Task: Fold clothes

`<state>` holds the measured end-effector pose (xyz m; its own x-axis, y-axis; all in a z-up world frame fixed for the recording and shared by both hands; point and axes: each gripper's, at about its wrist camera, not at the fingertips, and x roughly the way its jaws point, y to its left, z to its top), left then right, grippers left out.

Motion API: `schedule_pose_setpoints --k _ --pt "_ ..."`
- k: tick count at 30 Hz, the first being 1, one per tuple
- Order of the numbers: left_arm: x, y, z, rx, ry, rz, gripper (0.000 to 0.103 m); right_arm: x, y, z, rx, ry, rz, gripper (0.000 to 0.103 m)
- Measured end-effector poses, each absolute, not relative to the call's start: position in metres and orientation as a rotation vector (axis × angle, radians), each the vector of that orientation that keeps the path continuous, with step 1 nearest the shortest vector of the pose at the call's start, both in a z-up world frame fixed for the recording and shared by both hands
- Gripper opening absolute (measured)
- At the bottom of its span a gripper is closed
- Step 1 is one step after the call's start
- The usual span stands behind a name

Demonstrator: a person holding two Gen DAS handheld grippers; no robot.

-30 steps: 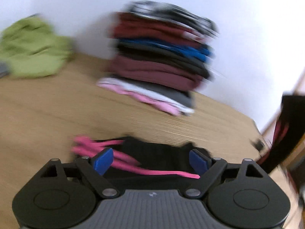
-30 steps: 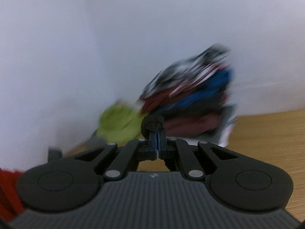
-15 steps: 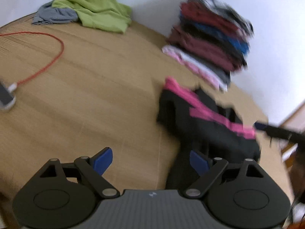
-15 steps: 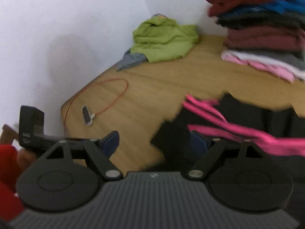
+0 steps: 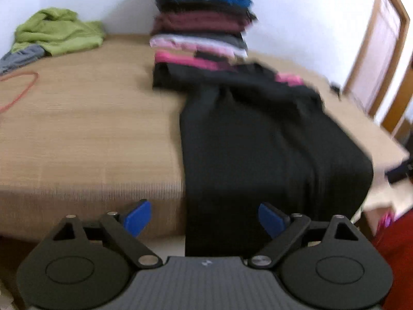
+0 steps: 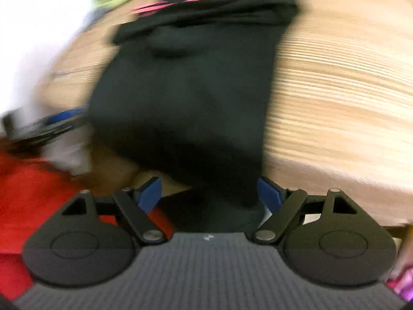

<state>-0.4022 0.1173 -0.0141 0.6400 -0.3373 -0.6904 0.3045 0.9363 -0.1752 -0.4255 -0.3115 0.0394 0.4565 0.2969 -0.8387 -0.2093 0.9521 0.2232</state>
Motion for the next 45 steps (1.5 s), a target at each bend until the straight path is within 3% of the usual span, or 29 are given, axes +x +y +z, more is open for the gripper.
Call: schedule_pose_setpoints --k 6,9,10,11,13,15,16,18,19,20,21,22,26,32,38,45 --pt "-0.402 0.127 -0.058 -0.127 0.898 -0.354 0.090 -0.445 -0.300 -0.003 0.123 0.984 0.321 0.083" --pt "-0.397 0.127 -0.062 -0.196 0.913 -0.341 0.075 -0.437 -0.311 -0.022 0.206 1.004 0.338 0.083" --pt "-0.395 0.127 -0.062 -0.221 0.921 -0.344 0.062 -0.433 -0.312 -0.028 0.237 1.013 0.351 0.083" --pt "-0.393 0.127 -0.062 -0.237 0.933 -0.342 0.056 -0.429 -0.312 -0.035 0.264 1.023 0.366 0.082" --pt "-0.389 0.126 -0.064 -0.234 0.948 -0.334 0.056 -0.421 -0.310 -0.046 0.315 1.042 0.406 0.082" --pt "-0.387 0.123 -0.067 -0.210 0.946 -0.331 0.064 -0.419 -0.307 -0.054 0.329 1.055 0.431 0.082" --pt "-0.385 0.123 -0.069 -0.207 0.935 -0.333 0.073 -0.419 -0.304 -0.060 0.321 1.068 0.433 0.081" --pt "-0.383 0.122 -0.073 -0.222 0.915 -0.355 0.071 -0.417 -0.300 -0.070 0.305 1.089 0.432 0.071" --pt "-0.382 0.120 -0.074 -0.229 0.917 -0.372 0.049 -0.418 -0.299 -0.074 0.303 1.096 0.436 0.063" --pt "-0.380 0.119 -0.076 -0.236 0.919 -0.388 0.019 -0.419 -0.297 -0.075 0.295 1.098 0.436 0.029" --pt "-0.381 0.115 -0.077 -0.209 0.932 -0.380 0.007 -0.420 -0.296 -0.075 0.284 1.098 0.433 0.006" --pt "-0.386 0.114 -0.075 -0.206 0.946 -0.383 0.002 -0.423 -0.296 -0.073 0.283 1.096 0.420 0.006" --pt "-0.412 0.117 -0.053 -0.213 0.939 -0.384 0.000 -0.450 -0.298 -0.042 0.390 1.055 0.469 0.006" --pt "-0.438 0.150 0.049 -0.425 0.743 -0.376 0.000 -0.491 -0.318 0.040 0.839 0.796 0.567 0.006" --pt "-0.409 0.181 0.122 -0.755 0.565 -0.402 0.000 -0.469 -0.336 0.111 1.048 0.484 0.604 0.006" --pt "-0.333 0.164 0.149 -0.860 0.501 -0.427 0.000 -0.424 -0.345 0.148 1.157 0.265 0.561 0.006"
